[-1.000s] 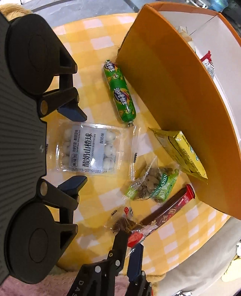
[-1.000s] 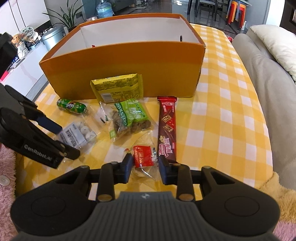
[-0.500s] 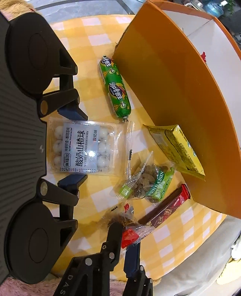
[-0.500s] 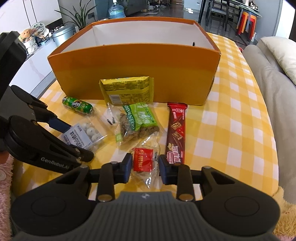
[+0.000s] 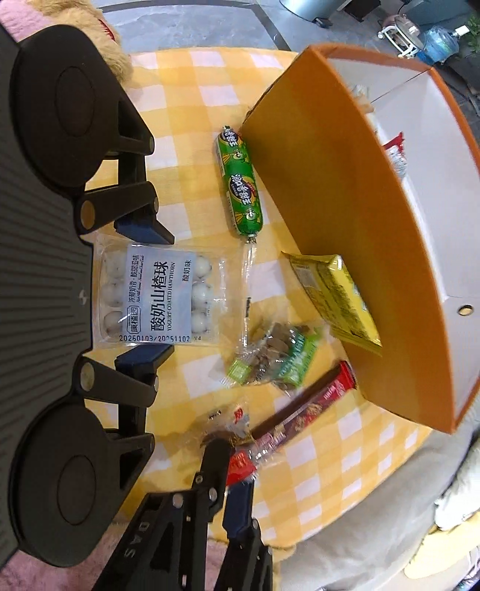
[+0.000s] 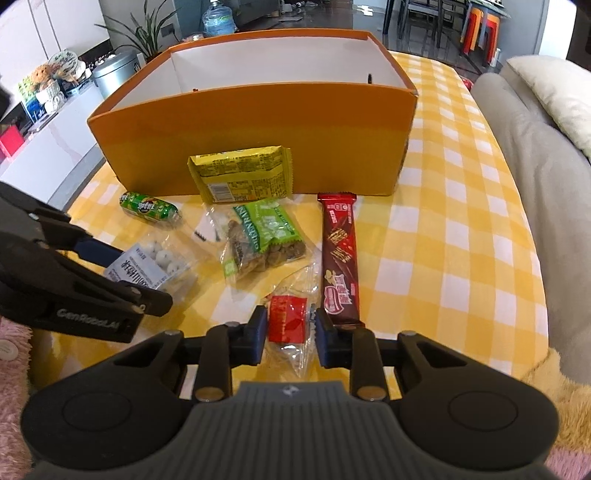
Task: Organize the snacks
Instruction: 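Carry both held packets over the orange box and lower them inside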
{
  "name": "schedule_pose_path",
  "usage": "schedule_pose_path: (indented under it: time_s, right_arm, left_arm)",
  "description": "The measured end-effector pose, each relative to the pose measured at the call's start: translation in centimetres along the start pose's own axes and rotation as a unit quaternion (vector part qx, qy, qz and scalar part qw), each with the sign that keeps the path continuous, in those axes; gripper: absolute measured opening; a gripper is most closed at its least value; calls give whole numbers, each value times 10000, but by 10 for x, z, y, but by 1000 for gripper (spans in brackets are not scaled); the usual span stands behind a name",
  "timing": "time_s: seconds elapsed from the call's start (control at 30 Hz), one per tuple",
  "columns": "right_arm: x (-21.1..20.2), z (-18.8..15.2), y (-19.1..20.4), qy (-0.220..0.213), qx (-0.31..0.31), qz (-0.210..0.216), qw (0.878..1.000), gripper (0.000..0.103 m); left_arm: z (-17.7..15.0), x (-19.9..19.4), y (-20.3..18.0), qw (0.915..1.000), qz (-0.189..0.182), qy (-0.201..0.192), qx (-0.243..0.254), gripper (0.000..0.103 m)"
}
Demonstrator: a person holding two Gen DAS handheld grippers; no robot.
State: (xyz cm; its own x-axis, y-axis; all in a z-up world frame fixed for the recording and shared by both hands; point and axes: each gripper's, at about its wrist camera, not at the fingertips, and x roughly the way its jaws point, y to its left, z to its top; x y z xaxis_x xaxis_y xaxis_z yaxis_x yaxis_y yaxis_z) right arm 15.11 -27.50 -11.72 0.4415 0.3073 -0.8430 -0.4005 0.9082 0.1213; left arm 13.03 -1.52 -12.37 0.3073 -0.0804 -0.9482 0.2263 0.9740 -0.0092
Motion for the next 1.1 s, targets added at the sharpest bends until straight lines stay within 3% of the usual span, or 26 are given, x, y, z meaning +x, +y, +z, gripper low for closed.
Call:
schedule_pose_path:
  time_s: [0.63,1.1]
  right_arm:
    - [-40,-4,-7,-188,326,-57,9993,24]
    - [-84,17,-18,-855,687,94,9939,24]
  left_arm:
    - [-9,-69,-8,9951,-209,-950,-184,63]
    - [3,-110,-13,9851,-194,-1709,-4,63]
